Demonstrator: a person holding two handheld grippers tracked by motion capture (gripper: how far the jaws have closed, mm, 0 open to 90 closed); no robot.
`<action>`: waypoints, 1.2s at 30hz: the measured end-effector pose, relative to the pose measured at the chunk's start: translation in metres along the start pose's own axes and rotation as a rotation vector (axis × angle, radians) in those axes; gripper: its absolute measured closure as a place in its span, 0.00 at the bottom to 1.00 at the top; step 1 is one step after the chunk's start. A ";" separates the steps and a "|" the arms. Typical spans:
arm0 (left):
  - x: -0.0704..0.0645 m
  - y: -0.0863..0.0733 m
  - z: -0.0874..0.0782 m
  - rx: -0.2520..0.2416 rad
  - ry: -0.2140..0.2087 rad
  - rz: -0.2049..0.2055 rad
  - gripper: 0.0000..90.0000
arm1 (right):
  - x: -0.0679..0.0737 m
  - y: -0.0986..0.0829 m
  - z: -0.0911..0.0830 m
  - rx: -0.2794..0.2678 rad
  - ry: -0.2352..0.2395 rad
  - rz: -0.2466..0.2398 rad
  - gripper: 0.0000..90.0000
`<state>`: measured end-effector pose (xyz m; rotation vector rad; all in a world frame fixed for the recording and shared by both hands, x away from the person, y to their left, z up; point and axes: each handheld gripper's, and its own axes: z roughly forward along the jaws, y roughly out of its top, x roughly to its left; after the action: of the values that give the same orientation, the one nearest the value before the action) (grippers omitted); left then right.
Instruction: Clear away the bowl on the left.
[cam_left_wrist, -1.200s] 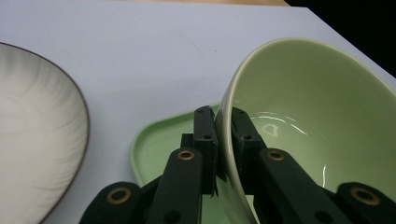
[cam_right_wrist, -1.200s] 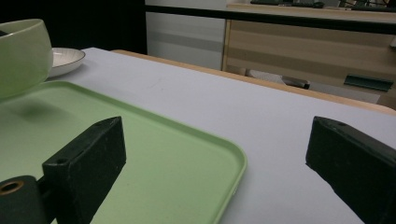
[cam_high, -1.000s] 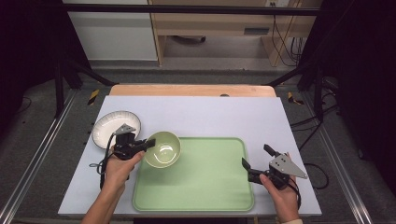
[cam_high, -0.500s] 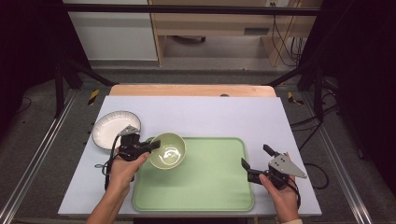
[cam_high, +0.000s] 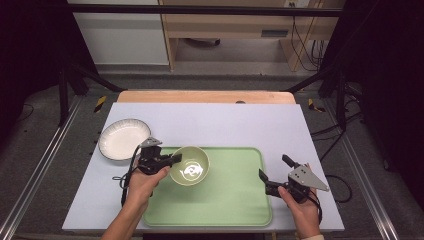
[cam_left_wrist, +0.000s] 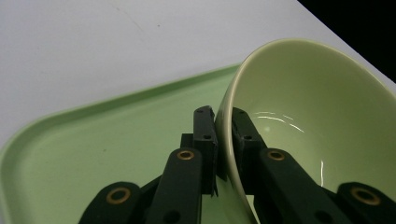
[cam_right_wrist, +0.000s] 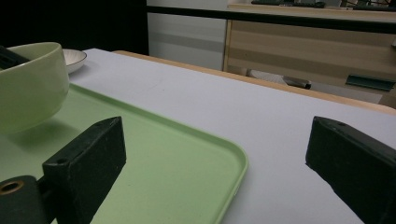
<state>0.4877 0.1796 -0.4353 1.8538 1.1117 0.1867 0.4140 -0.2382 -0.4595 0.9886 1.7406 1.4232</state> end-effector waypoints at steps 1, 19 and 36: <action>0.000 0.000 0.000 0.000 0.000 0.000 0.92 | 0.000 0.000 0.000 0.000 0.000 0.000 0.06; -0.017 -0.006 0.018 0.060 -0.020 0.036 0.92 | -0.002 0.002 -0.002 -0.012 -0.004 0.002 0.06; -0.026 -0.009 0.021 0.079 -0.037 0.051 0.92 | -0.001 0.003 -0.003 -0.016 0.000 -0.005 0.05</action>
<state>0.4783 0.1484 -0.4460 1.9497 1.0607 0.1395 0.4123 -0.2397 -0.4564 0.9760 1.7277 1.4317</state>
